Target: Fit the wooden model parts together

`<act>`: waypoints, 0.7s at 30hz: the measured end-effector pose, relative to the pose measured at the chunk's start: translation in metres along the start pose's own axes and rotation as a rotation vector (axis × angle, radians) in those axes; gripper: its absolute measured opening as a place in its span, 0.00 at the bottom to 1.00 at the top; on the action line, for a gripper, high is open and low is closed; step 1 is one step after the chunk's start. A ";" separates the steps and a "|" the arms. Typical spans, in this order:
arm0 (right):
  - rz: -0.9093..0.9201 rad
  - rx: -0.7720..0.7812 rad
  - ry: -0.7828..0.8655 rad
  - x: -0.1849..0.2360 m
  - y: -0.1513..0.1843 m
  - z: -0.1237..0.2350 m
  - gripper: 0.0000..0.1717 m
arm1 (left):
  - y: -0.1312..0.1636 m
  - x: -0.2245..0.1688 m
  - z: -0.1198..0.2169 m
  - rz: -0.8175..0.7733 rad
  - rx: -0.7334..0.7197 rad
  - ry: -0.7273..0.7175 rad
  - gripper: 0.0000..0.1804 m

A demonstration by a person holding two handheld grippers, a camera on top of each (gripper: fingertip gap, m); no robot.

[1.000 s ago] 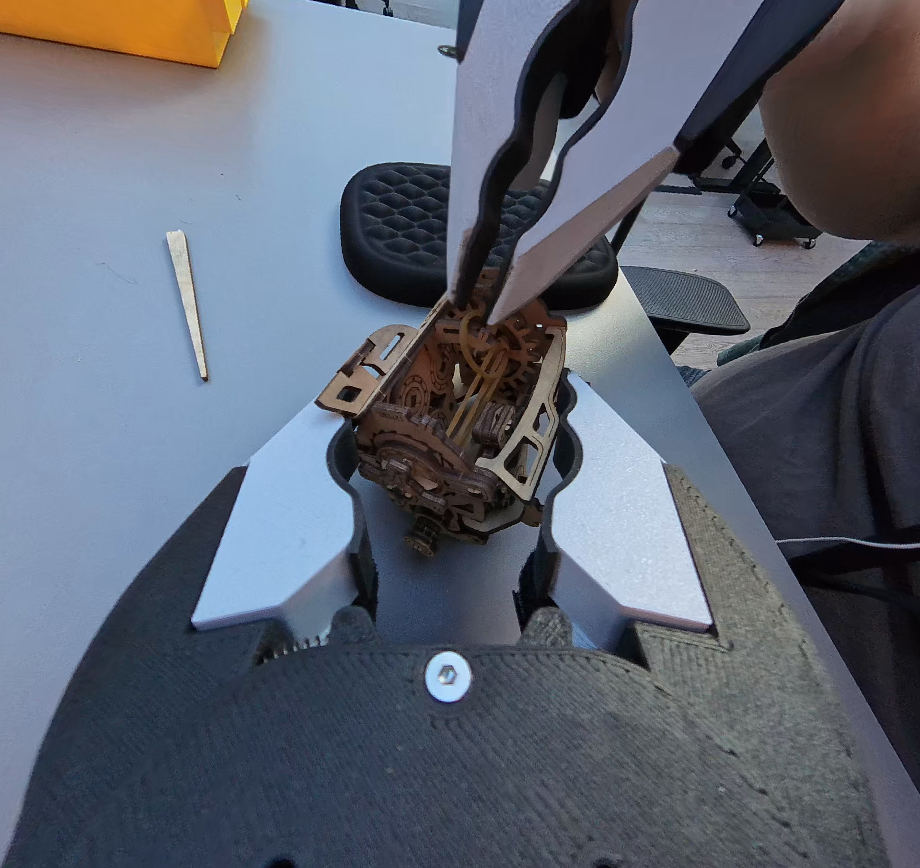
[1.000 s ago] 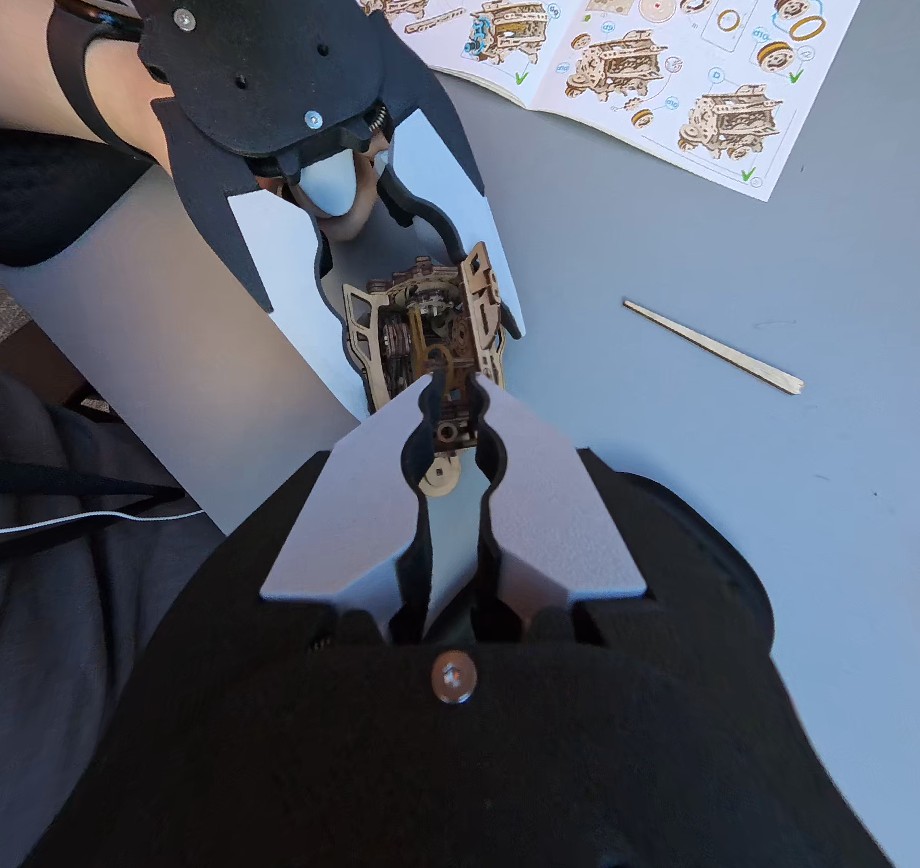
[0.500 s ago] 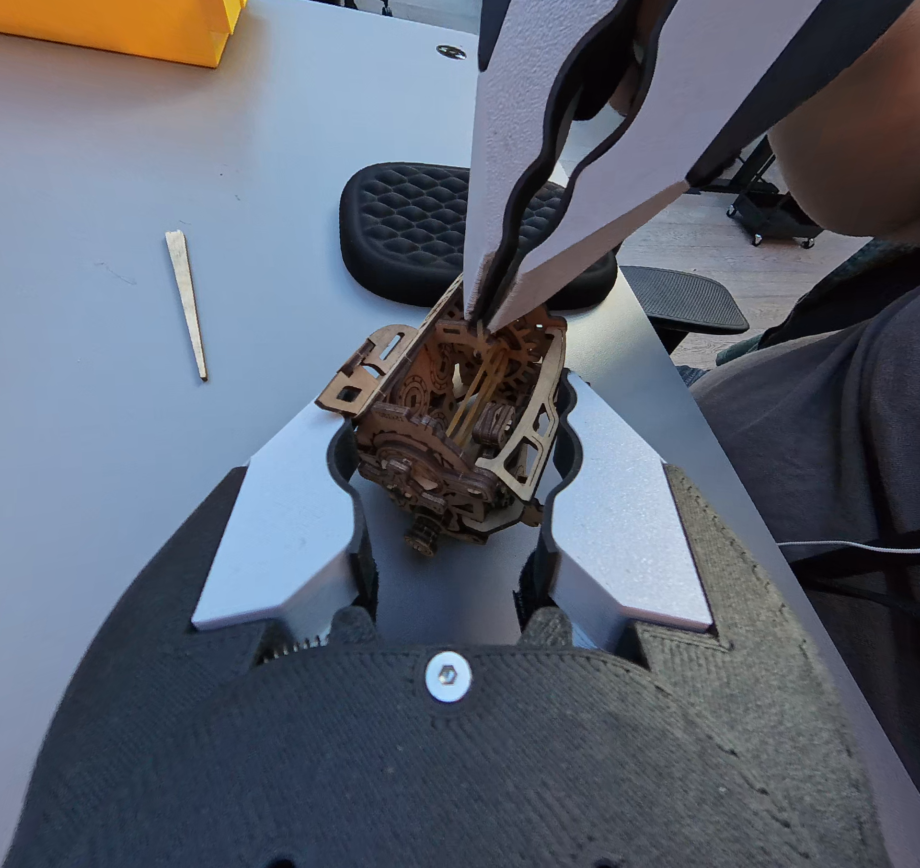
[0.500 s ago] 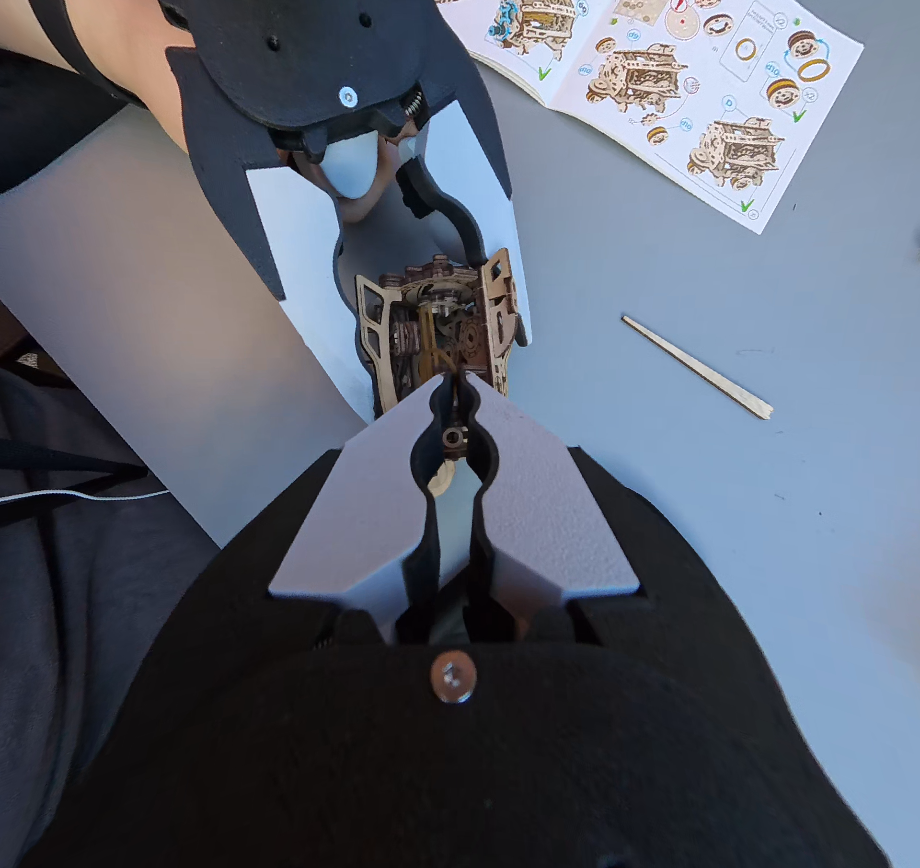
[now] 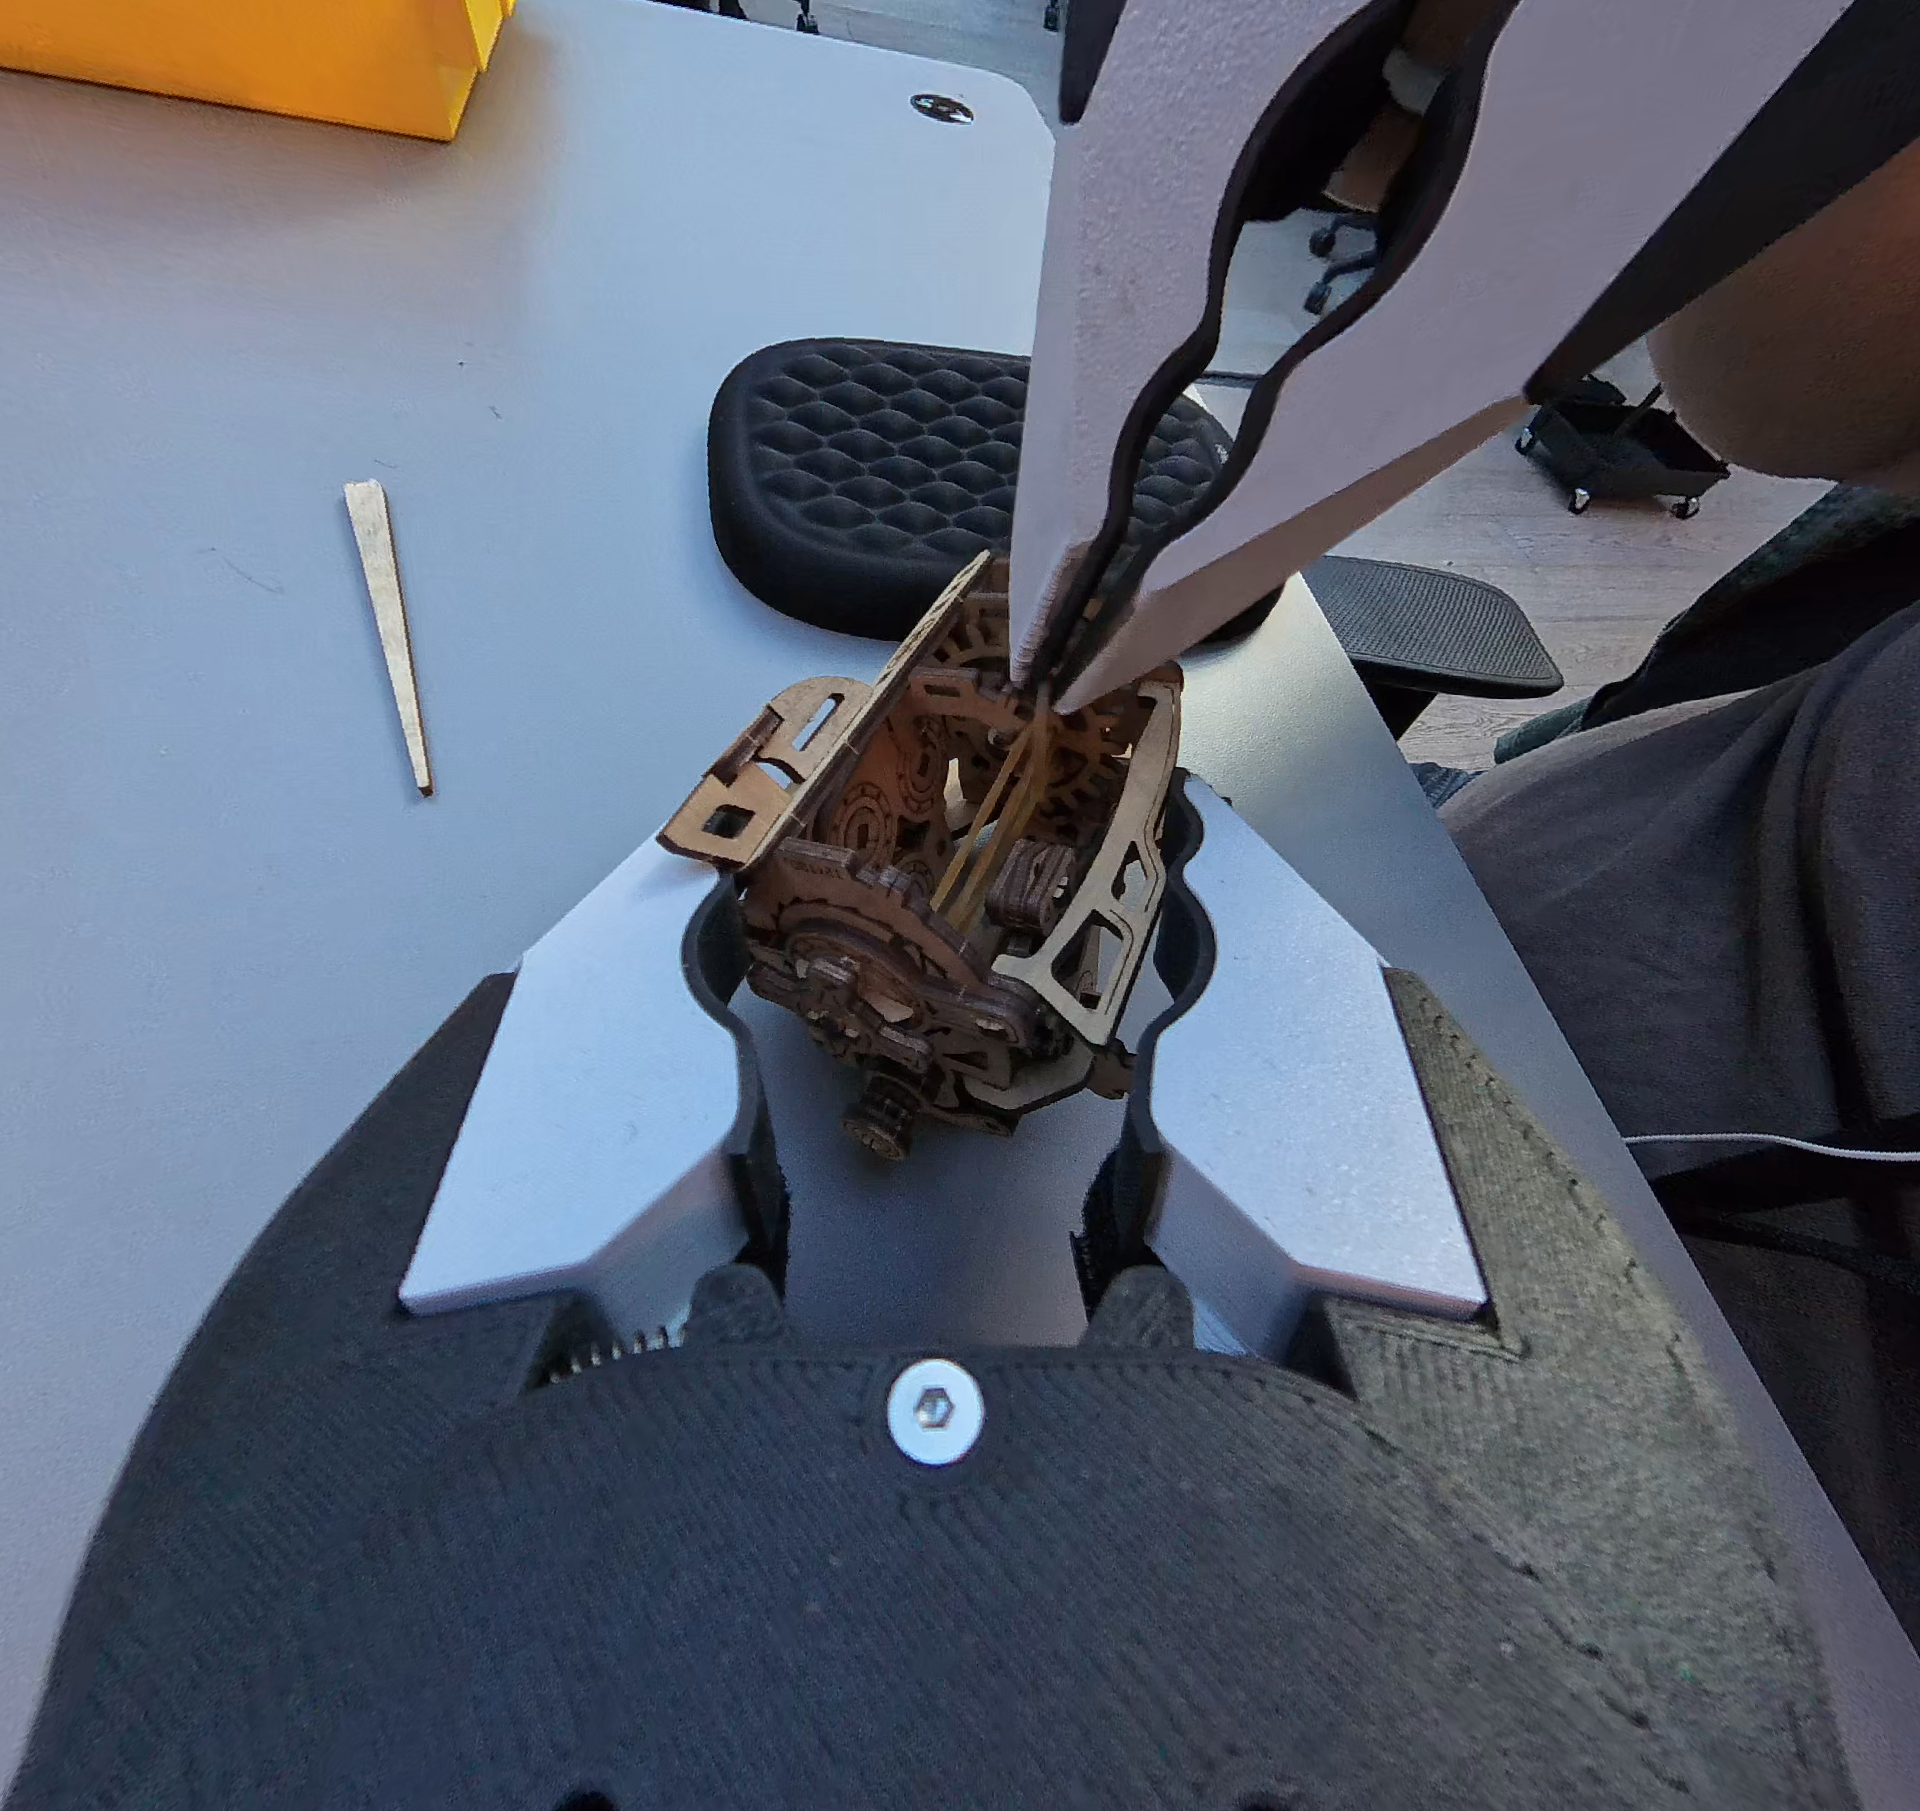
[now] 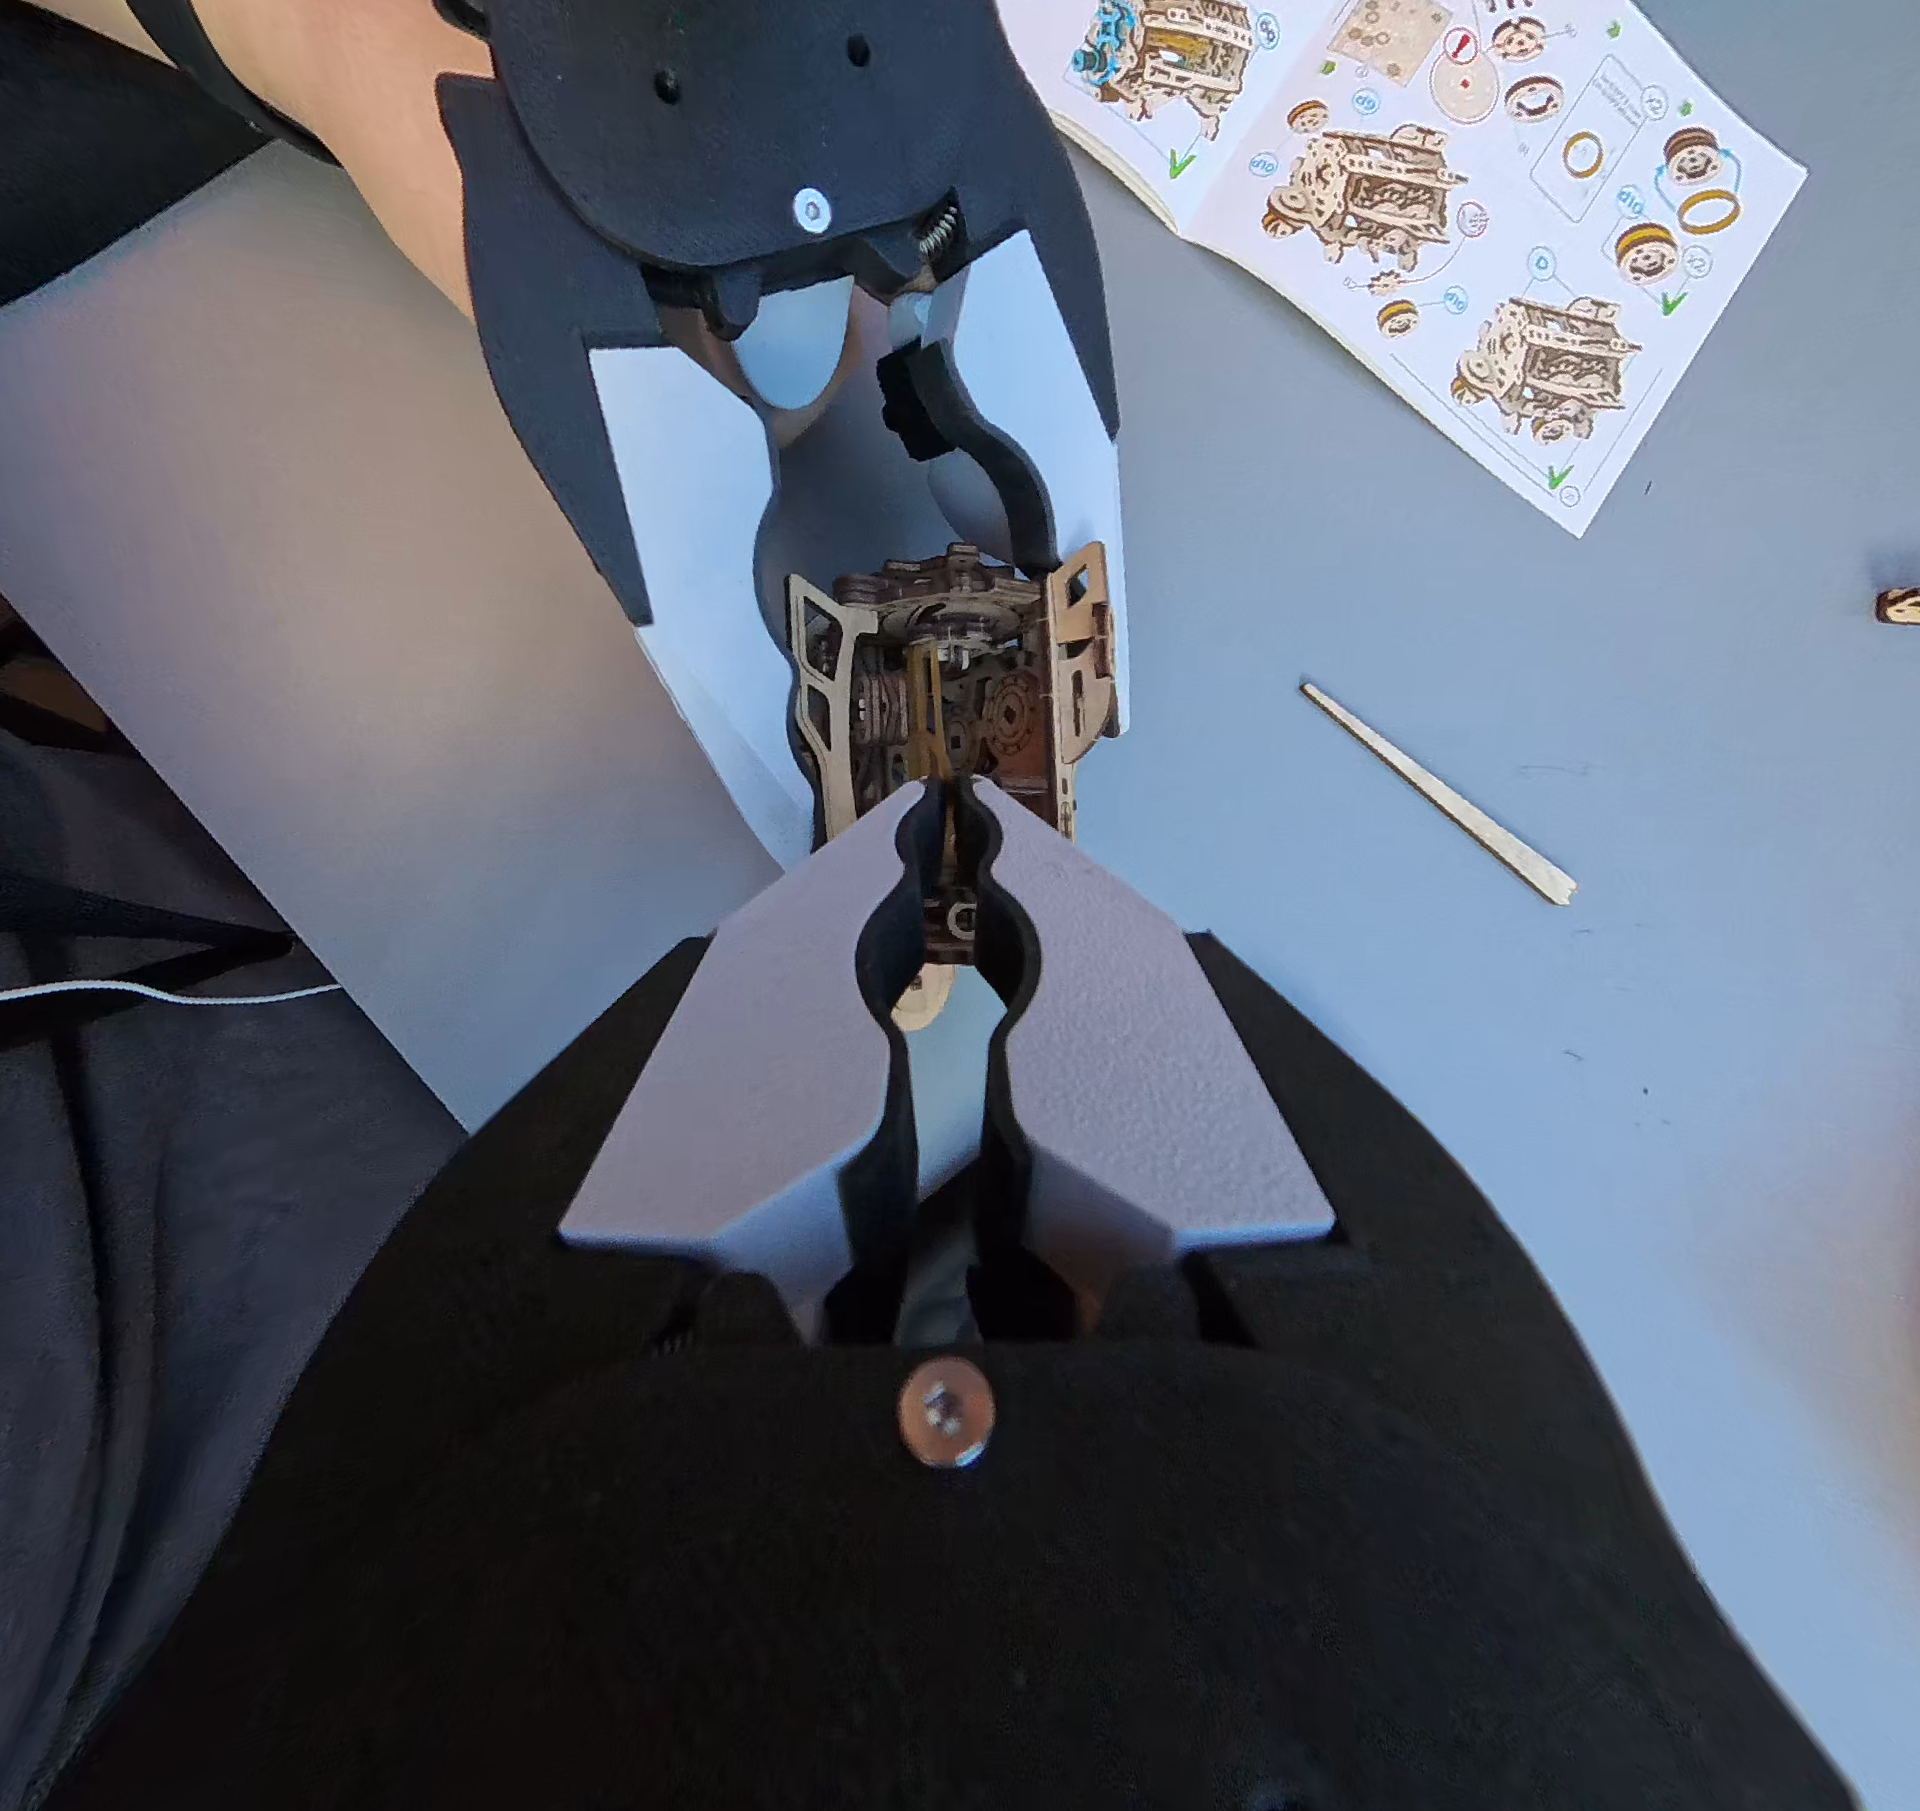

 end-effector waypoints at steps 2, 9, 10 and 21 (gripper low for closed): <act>0.011 0.009 -0.016 0.003 0.000 -0.001 0.00 | 0.000 0.000 0.000 0.000 0.000 0.000 0.43; 0.085 0.052 -0.036 0.002 -0.002 -0.011 0.00 | 0.000 0.000 0.000 -0.003 0.000 0.000 0.43; 0.088 0.059 -0.044 0.002 -0.003 -0.012 0.00 | 0.000 0.000 0.000 -0.004 0.000 -0.001 0.43; 0.054 0.091 -0.143 -0.004 -0.010 -0.025 0.00 | 0.000 0.000 0.000 0.000 0.000 0.002 0.43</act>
Point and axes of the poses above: each gripper's, where its closed fingertips meet, z back along the fingers, y out of its underside, x = y × z across the jaws, the point moved 3 cm from there along z, back along the fingers, and after that the axes turned 14 degrees about -x, right-handed, at the moved point
